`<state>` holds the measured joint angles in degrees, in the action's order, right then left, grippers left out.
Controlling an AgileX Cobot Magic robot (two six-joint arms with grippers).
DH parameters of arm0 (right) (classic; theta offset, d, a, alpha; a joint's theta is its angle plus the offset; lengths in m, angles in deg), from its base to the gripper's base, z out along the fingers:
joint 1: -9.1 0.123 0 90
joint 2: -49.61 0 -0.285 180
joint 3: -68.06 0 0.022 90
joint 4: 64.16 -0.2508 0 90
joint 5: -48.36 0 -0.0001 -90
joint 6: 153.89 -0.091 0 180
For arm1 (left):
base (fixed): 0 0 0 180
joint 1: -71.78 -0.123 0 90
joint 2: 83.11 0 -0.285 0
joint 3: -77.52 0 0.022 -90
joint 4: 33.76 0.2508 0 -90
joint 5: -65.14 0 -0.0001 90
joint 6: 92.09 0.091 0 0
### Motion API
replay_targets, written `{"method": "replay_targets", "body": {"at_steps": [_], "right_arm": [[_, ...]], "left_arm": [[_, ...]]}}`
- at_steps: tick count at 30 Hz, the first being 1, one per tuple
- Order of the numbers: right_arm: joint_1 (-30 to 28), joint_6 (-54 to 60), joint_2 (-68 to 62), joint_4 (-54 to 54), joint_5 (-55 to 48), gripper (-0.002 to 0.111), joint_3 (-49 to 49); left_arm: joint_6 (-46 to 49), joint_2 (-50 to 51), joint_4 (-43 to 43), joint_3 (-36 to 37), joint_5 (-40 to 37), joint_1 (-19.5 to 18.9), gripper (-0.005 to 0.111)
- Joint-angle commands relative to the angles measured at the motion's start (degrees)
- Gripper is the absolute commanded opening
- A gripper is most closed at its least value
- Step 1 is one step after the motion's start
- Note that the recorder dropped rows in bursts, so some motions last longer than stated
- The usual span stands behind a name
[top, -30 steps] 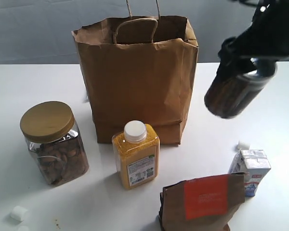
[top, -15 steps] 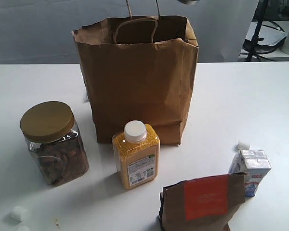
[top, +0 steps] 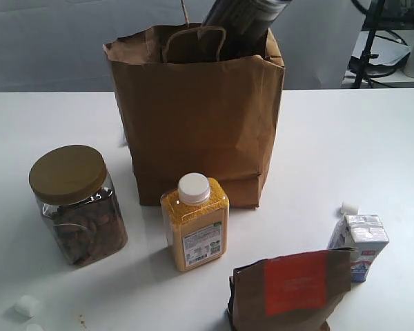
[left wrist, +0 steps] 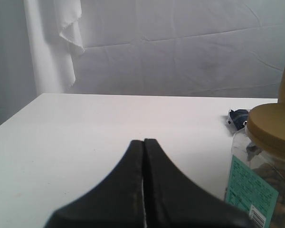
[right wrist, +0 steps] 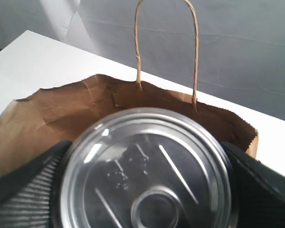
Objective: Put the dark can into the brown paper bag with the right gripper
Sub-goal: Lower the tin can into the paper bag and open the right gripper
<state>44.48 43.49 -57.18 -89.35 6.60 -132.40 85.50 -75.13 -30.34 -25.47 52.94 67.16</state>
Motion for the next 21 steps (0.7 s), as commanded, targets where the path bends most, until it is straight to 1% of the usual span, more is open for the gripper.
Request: {"method": "replay_targets", "body": {"at_steps": [1, 5, 8, 10, 12, 14, 17, 18, 20, 21], "right_arm": [[0.09, 2.41, -2.14, -4.22, 5.91, 0.0, -0.44], [0.09, 5.12, -4.02, -8.39, 7.17, 0.0, -0.44], [0.09, 7.29, -5.74, -13.69, 8.55, 0.0, -0.44], [0.09, 9.33, -6.89, -16.75, 8.61, 0.003, -0.44], [0.09, 11.35, -8.21, -19.23, 8.25, 0.012, -0.44], [0.09, 11.46, -9.12, -20.44, 8.12, 0.022, -0.44], [0.09, 11.46, -9.93, -21.2, 7.99, 0.043, -0.44], [0.09, 11.56, -9.93, -21.29, 8.2, 0.057, -0.44], [0.09, 11.56, -9.93, -21.29, 8.26, 0.065, -0.44], [0.09, 11.56, -9.93, -21.29, 8.14, 0.066, -0.44]], "left_arm": [[-0.2, -0.2, 0.15, 0.2, 0.28, -0.1, 0.0], [-0.2, -0.2, 0.15, 0.2, 0.28, 1.22, 0.0], [-0.2, -0.2, 0.15, 0.2, 0.28, 1.22, 0.0], [-0.2, -0.2, 0.15, 0.2, 0.28, 1.22, 0.0], [-0.2, -0.2, 0.15, 0.2, 0.28, 1.22, 0.0], [-0.2, -0.2, 0.15, 0.2, 0.28, 1.22, 0.0], [-0.2, -0.2, 0.15, 0.2, 0.28, 1.22, 0.0], [-0.2, -0.2, 0.15, 0.2, 0.28, 1.22, 0.0], [-0.2, -0.2, 0.15, 0.2, 0.28, 1.22, 0.0], [-0.2, -0.2, 0.15, 0.2, 0.28, 1.22, 0.0]]}}
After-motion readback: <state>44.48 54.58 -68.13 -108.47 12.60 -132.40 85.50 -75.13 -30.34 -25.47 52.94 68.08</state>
